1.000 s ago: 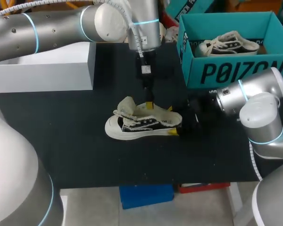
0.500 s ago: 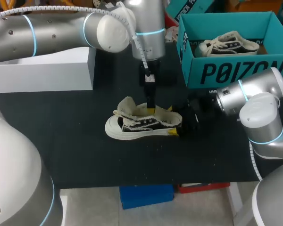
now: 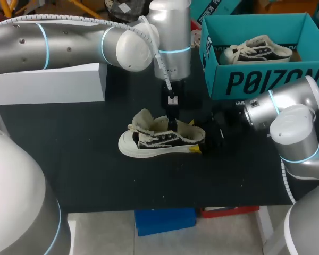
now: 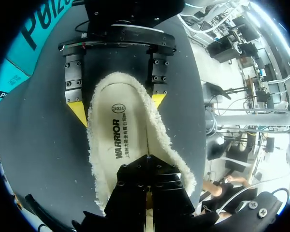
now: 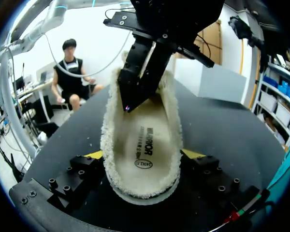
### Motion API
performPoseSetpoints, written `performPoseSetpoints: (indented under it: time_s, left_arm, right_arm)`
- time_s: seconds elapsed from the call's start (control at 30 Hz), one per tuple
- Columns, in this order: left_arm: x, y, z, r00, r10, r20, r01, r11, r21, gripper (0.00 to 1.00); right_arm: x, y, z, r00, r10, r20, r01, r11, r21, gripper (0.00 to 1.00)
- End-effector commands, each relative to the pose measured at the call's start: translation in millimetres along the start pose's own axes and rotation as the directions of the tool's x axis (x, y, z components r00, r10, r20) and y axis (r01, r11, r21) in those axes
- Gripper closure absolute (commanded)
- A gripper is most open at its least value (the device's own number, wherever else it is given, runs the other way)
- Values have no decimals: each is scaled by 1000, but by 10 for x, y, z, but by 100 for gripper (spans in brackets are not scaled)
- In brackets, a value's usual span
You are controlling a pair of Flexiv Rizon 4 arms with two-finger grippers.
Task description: Take the shoe out of the shoebox, open the shoe tongue, remove and reinsert the insole, then place the shoe into the shoebox
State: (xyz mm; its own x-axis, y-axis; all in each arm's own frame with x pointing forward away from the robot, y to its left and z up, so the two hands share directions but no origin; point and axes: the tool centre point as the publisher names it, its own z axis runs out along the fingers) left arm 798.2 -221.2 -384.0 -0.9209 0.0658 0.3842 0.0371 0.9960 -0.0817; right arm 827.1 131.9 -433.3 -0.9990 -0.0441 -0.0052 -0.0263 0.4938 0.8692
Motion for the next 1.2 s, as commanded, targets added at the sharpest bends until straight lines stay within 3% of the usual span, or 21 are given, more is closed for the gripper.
performPoseSetpoints:
  time_s: [0.03,0.87,0.9,0.93,1.2]
  left_arm:
    - [-30,-29,99,1000,-5,-7,5,1000,9,100]
    - [73,-30,349,999,-46,16,46,998,38,100]
    - [75,-31,349,999,-46,20,46,998,36,74]
    - [79,-32,350,998,-49,33,48,999,27,60]
    - [89,-7,337,990,-71,122,78,996,-50,63]
  right_arm:
    - [-9,-20,-6,1000,1,0,-1,1000,1,100]
    - [-9,-20,-6,1000,1,0,-1,1000,1,100]
    - [-9,-20,-6,1000,1,0,-1,1000,1,100]
    - [-9,-20,-6,1000,1,0,-1,1000,1,100]
    - [-9,-20,-6,1000,1,0,-1,1000,1,100]
